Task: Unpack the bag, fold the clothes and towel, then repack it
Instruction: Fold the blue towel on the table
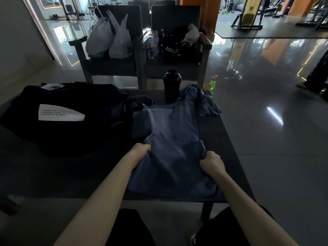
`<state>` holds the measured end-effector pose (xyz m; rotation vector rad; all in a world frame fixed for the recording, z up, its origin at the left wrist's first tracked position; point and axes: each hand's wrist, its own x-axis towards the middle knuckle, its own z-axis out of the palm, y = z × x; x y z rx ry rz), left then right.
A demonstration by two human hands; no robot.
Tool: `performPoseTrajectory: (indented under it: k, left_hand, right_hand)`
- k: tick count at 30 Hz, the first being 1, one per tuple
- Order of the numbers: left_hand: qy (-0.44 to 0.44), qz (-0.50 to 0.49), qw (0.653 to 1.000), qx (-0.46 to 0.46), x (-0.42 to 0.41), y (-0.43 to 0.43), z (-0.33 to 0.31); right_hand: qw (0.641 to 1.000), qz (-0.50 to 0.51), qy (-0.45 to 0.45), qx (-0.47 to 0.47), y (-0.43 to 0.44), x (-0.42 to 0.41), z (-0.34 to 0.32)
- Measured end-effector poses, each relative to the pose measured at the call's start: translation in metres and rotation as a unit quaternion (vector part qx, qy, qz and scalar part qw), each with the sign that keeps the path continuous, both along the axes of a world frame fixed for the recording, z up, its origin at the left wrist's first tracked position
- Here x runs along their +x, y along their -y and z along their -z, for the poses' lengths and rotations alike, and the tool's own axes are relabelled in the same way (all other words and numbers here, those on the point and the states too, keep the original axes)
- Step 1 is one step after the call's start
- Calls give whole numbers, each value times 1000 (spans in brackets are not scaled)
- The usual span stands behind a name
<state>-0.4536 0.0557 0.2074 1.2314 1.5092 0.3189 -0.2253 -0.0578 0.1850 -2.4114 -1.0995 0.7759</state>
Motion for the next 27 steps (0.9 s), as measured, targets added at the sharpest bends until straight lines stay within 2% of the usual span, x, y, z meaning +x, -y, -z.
performPoseTrajectory:
  k: [2, 7, 9, 13, 20, 27]
  left_hand:
    - [3, -7, 1000, 5, -5, 0, 0]
    - [20, -48, 997, 48, -16, -2, 6]
    - [16, -63, 997, 50, -19, -2, 8]
    - [-51, -51, 996, 57, -25, 3, 13]
    - [-136, 17, 986, 91, -24, 12, 19]
    - [-173, 8, 968, 182, -15, -2, 7]
  right_hand:
    - [1000, 6, 3, 14, 1, 0, 0]
    - [990, 66, -42, 116, 2, 10, -5]
    - [988, 77, -60, 122, 1, 15, -6]
    - [989, 101, -51, 100, 5, 24, 1]
    - [994, 87, 59, 38, 22, 19, 10]
    - [987, 34, 140, 63, 5, 20, 7]
